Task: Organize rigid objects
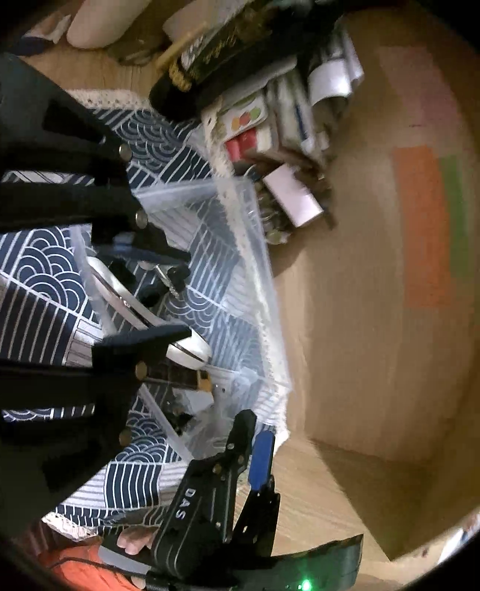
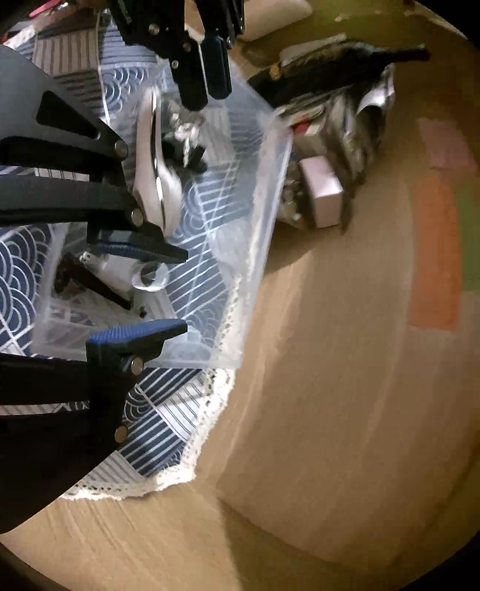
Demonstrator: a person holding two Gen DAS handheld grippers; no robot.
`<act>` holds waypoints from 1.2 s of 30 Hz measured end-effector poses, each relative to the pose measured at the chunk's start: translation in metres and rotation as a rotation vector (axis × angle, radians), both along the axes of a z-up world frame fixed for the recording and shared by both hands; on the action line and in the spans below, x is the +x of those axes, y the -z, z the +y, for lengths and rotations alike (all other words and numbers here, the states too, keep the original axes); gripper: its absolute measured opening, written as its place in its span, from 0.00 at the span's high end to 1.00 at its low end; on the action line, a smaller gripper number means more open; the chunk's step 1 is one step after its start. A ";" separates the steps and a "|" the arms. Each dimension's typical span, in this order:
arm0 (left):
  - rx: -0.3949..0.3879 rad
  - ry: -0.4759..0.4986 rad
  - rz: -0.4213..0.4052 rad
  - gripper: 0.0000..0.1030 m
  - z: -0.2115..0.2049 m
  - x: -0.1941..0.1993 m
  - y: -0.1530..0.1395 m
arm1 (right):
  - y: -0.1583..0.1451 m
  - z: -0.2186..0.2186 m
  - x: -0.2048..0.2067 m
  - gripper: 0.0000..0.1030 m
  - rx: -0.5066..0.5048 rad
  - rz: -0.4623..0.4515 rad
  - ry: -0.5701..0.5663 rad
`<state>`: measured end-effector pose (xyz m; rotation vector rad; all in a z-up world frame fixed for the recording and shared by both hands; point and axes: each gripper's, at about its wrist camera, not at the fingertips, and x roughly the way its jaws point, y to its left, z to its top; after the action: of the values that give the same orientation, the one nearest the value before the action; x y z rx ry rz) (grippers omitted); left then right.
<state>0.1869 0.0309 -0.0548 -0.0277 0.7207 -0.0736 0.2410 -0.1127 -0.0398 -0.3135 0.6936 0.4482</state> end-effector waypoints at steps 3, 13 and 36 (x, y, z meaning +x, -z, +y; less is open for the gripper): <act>0.011 -0.011 -0.057 0.51 -0.004 -0.020 -0.016 | -0.018 -0.004 -0.020 0.57 0.028 -0.056 -0.011; 0.025 -0.052 -0.245 0.17 -0.018 -0.098 -0.063 | -0.065 -0.016 -0.101 0.26 0.163 -0.240 -0.036; 0.003 -0.108 -0.410 0.01 -0.020 -0.162 -0.083 | -0.084 -0.039 -0.177 0.01 0.296 -0.372 0.010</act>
<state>0.0251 0.0110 0.0285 -0.0469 0.3086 0.0252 0.0640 -0.1519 0.0445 -0.1082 0.2603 0.4607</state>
